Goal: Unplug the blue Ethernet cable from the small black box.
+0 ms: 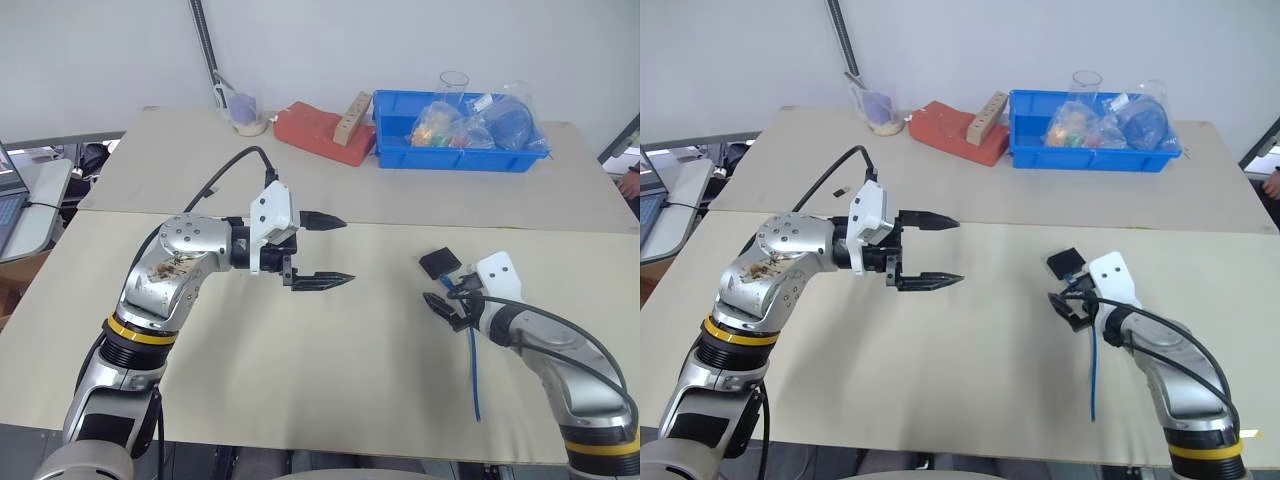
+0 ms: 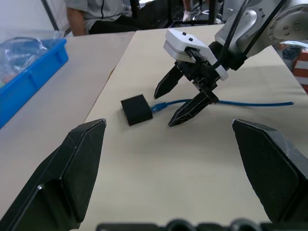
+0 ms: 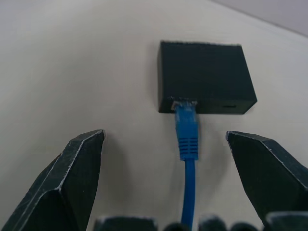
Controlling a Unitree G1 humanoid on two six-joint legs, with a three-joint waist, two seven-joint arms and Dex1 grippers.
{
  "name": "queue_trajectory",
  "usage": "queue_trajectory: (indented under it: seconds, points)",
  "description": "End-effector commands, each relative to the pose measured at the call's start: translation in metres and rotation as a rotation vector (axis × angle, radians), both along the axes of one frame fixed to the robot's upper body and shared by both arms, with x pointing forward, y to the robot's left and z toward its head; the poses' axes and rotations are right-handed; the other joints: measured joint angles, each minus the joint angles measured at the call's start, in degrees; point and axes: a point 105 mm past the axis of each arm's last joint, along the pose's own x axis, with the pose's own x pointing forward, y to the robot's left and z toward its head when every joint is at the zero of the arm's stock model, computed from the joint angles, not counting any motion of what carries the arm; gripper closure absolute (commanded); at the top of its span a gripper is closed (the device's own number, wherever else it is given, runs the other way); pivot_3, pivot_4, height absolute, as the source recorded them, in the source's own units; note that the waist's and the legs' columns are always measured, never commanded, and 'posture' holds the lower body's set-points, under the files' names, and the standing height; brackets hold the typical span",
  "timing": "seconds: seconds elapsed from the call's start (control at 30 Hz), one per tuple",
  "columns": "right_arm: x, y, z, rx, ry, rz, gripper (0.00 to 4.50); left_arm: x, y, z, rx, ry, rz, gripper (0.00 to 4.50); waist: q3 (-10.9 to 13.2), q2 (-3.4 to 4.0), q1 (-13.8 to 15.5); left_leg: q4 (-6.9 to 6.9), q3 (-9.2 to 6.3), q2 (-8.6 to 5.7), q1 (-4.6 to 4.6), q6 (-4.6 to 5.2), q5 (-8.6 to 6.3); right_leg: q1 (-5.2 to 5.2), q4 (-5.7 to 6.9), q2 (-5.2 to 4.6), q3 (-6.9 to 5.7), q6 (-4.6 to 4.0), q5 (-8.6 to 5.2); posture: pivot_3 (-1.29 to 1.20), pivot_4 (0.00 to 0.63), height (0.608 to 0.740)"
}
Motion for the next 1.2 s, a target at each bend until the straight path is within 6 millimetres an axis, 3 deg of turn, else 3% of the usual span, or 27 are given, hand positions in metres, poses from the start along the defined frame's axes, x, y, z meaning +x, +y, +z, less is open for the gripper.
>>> queue_trajectory:
  seconds: [0.03,0.07,0.4,0.47,0.53,0.6,0.67,0.83,0.97,1.2]
  points:
    - [0.007,-0.003,0.009,0.031,-0.053,-0.020,0.03,-0.004,0.003,0.012,-0.023,-0.053,0.008,0.00,0.0,0.00,0.0,0.00,-0.01,0.00,0.00,0.00,0.00,0.00,0.00,0.01,-0.01,0.00,0.00,0.00,0.150,0.738]
    - [0.008,0.000,0.010,0.060,-0.057,-0.016,0.56,-0.003,0.003,0.011,-0.021,-0.056,0.018,0.00,0.0,0.00,-0.1,0.00,-0.01,0.01,0.01,0.00,0.00,0.01,0.01,0.01,-0.01,0.00,0.00,0.00,0.150,0.738]
    - [0.016,0.000,0.008,0.037,-0.059,0.006,4.01,-0.001,0.008,0.013,-0.030,-0.055,0.058,0.00,0.0,0.03,-0.2,0.00,-0.07,0.02,0.02,0.00,0.00,0.00,0.05,0.02,-0.01,0.00,0.00,0.00,0.150,0.738]
    - [0.014,-0.004,0.009,0.008,-0.061,0.023,4.44,-0.003,0.010,0.013,-0.038,-0.045,0.068,0.00,0.0,0.05,-0.2,0.00,-0.07,0.02,0.02,0.01,-0.01,0.00,0.05,0.02,-0.01,0.00,0.00,0.00,0.150,0.738]
    - [0.014,-0.009,0.021,-0.045,-0.107,0.049,4.43,-0.005,0.012,0.013,-0.055,-0.023,0.081,0.00,0.0,0.08,-0.2,0.00,-0.08,0.02,0.02,0.02,-0.01,0.00,0.05,0.01,0.00,0.00,0.00,0.00,0.150,0.738]
    - [0.020,-0.004,0.056,-0.243,-0.258,0.194,4.43,-0.003,0.017,0.013,-0.074,0.014,0.106,0.00,0.1,0.25,-0.2,0.01,-0.09,0.02,-0.01,0.03,-0.02,0.00,0.04,-0.01,0.00,0.00,0.00,0.00,0.150,0.738]
    - [0.024,0.020,0.093,-0.404,-0.415,0.423,4.43,0.005,0.026,0.017,-0.124,0.072,0.148,0.00,0.3,0.51,-0.6,0.11,-0.10,-0.03,0.02,0.04,-0.02,-0.02,0.03,-0.06,0.10,0.01,0.00,0.00,0.150,0.738]
    - [0.030,0.079,0.143,-0.739,-0.770,0.891,4.43,0.012,0.045,0.038,-0.243,0.253,0.152,0.00,0.3,0.54,-2.0,0.04,-0.05,0.10,0.19,0.08,-0.05,0.02,0.06,0.18,0.16,0.01,-0.01,0.00,0.150,0.738]
    - [0.034,0.111,0.163,-0.797,-1.005,1.059,4.43,0.016,0.061,0.060,-0.279,0.243,0.170,0.00,0.4,0.52,-2.1,0.09,-0.08,0.20,0.19,0.13,-0.08,-0.01,0.20,0.17,-0.10,0.01,0.00,0.00,0.150,0.738]
    - [0.041,0.139,0.164,-0.855,-1.213,1.158,4.43,0.016,0.064,0.073,-0.273,0.195,0.184,0.00,0.4,0.51,-1.4,0.23,-0.35,0.07,0.13,0.06,-0.03,0.02,0.67,-0.25,-0.19,0.01,0.00,0.00,0.150,0.738]
